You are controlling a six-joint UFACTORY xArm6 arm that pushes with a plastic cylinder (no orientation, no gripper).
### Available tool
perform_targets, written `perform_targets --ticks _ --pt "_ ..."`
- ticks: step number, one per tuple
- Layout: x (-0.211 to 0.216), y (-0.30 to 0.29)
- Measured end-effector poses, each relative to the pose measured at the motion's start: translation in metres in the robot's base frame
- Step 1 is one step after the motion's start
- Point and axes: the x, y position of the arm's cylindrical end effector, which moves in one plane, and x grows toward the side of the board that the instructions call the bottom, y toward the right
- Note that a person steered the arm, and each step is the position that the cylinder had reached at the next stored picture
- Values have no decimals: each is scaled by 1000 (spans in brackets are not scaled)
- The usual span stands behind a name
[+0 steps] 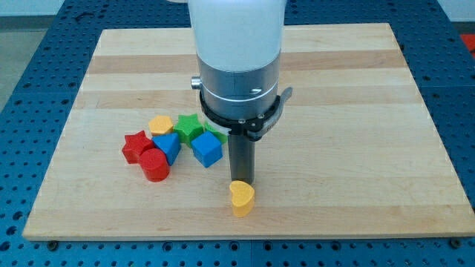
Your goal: Point your arm close to the yellow hexagon
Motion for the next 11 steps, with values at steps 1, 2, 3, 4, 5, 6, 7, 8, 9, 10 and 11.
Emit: perform_targets --ticks 1,2,3,4,5,6,7,8,9,10,11 --pt "9 0" --pt "12 0" --pt "10 0" --pt "-58 12" --pt "-119 13" --pt "-124 13" --pt "-165 -23" --pt "-164 -65" --pt "-147 -92" --pt "-133 -119" --pt "-142 -136"
